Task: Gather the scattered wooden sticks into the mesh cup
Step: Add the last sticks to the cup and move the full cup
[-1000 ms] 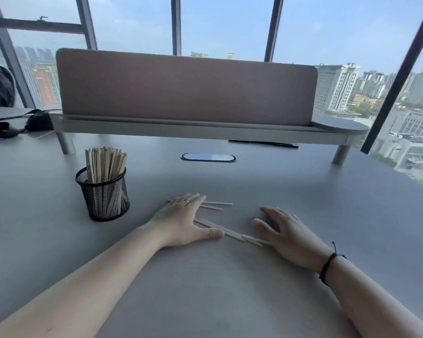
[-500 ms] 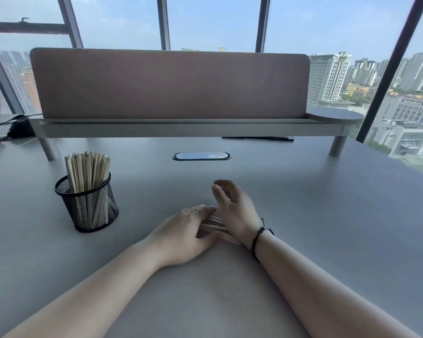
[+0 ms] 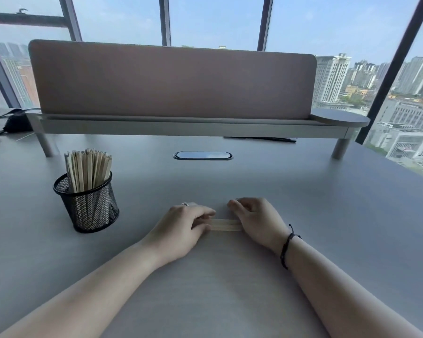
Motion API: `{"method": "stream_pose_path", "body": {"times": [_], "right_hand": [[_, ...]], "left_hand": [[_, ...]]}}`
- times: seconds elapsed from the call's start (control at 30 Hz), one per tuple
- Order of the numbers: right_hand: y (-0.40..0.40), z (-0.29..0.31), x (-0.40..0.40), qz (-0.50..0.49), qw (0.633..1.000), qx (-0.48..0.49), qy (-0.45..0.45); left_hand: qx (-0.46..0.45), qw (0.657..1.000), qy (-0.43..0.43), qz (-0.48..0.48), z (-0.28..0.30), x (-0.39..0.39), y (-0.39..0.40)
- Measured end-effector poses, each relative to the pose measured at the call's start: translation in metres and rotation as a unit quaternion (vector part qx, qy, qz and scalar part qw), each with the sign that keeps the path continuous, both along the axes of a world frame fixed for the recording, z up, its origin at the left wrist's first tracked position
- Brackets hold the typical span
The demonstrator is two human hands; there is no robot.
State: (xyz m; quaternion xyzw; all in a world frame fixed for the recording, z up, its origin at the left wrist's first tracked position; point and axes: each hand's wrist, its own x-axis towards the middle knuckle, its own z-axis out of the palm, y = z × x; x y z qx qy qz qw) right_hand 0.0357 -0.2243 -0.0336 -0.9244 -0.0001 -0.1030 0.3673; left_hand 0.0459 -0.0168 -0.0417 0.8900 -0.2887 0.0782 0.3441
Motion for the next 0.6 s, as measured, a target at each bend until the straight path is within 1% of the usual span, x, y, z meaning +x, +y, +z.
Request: {"method": "stream_pose_path", "body": {"times": [0.1,0.17,0.23,0.3,0.43,0.6], "right_hand": [[0.009,0.005,-0.015,0.104,0.989,-0.095,0.035],[0.012,0.007,-0.021,0.150,0.981,-0.117,0.043],[0.012,0.008,-0.022,0.150,0.983,-0.102,0.033],[0.011,0.009,-0.021,0.128,0.987,-0.093,0.012],[0.013,0.007,-0.018,0.110,0.989,-0.102,-0.010],[0.016,0.006,-0.020,0.113,0.982,-0.149,-0.031]], "left_hand": [[0.018,1.000,-0.006,-0.015,-0.001,-0.001,0.000],[0.027,0.999,-0.012,-0.033,0.000,-0.003,0.000],[0.040,0.998,-0.015,-0.040,0.001,-0.005,0.001],[0.043,0.998,-0.017,-0.037,0.002,-0.007,0.001],[0.053,0.998,-0.040,-0.023,0.001,-0.007,0.001],[0.049,0.996,-0.073,-0.020,-0.001,-0.004,0.002]]}}
